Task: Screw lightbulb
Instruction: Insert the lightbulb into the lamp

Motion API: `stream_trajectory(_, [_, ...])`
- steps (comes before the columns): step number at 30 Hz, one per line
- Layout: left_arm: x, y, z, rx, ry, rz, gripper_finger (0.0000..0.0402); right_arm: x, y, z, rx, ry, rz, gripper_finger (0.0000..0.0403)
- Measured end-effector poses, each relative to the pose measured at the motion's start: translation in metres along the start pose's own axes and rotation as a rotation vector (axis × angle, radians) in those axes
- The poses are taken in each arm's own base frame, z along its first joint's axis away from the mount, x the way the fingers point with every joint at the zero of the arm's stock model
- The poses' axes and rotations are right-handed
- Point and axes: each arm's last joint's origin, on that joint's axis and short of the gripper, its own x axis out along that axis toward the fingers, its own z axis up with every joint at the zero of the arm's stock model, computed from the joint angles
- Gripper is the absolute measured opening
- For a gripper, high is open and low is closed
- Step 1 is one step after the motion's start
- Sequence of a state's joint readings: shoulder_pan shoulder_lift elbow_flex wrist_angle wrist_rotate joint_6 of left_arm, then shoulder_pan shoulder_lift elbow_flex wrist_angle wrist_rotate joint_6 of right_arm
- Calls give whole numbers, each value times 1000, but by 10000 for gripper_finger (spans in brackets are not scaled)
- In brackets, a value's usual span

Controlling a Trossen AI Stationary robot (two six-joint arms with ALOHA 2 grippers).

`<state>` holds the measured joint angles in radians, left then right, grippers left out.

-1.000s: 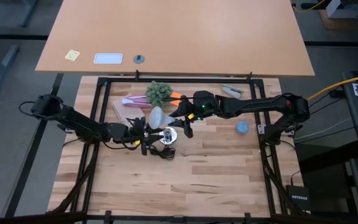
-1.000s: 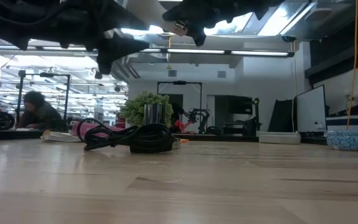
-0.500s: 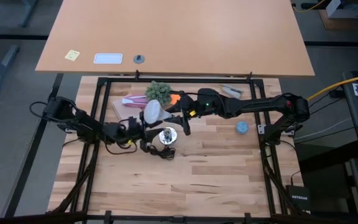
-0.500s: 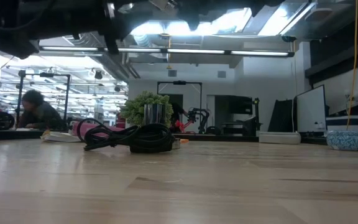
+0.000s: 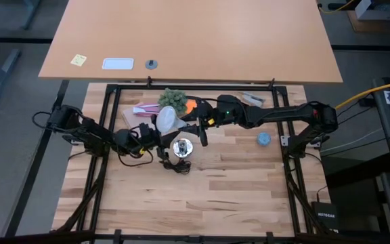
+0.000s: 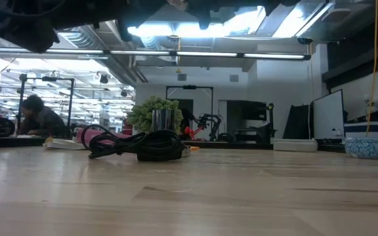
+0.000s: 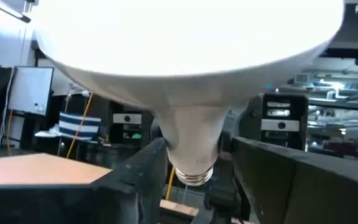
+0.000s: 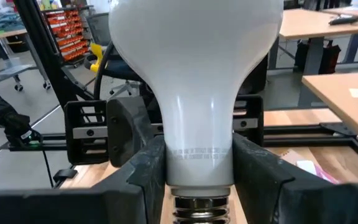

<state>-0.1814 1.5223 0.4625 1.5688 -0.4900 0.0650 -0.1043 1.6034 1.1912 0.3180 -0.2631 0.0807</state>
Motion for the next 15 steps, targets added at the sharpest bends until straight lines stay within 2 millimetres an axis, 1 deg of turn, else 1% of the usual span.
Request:
stream_trajectory(8, [7,-3,6,34,-34,5,170,-1,1,5,-10,-46,6,157])
stream_trajectory(15, [6,-6,7,52,-33,-6,170,0,1,6,-15,-66,7,157])
